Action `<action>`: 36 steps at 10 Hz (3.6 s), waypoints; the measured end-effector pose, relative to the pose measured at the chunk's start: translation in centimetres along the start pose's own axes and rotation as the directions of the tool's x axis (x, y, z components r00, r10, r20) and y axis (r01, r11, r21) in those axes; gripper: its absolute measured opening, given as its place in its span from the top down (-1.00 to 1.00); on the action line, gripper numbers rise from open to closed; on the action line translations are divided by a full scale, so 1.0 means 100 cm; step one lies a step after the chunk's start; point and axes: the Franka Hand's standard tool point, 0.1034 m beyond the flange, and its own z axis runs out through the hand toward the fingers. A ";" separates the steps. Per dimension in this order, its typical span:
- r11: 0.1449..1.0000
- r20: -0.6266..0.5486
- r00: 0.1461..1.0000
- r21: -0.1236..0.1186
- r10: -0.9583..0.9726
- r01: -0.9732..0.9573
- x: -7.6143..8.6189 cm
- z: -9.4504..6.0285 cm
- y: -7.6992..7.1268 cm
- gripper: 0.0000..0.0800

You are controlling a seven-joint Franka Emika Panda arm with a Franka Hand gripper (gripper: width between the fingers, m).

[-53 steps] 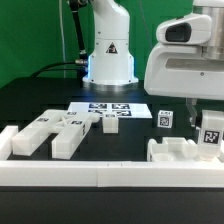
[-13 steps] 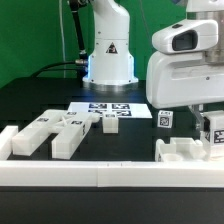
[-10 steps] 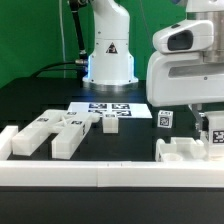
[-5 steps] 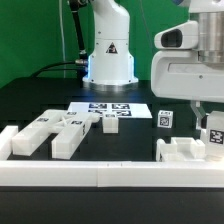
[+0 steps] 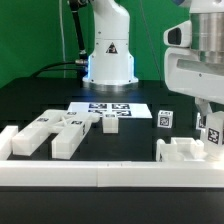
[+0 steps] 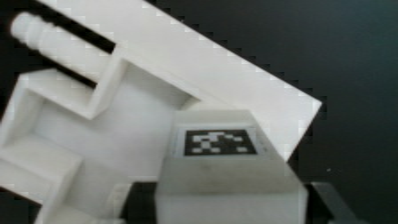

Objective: Assemble chair

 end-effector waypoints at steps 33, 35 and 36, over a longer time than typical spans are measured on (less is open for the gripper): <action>0.628 -0.028 0.628 -0.037 -0.778 0.777 -0.002 0.001 0.001 0.28; 0.750 -0.040 0.749 -0.024 -0.662 0.661 -0.002 0.001 0.001 0.27; 0.807 -0.044 0.806 -0.017 -0.590 0.590 -0.002 0.002 0.001 0.27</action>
Offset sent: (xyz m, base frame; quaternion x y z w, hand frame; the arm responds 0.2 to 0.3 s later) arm 0.0000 0.0000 0.0000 0.0000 0.0000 0.0000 1.0000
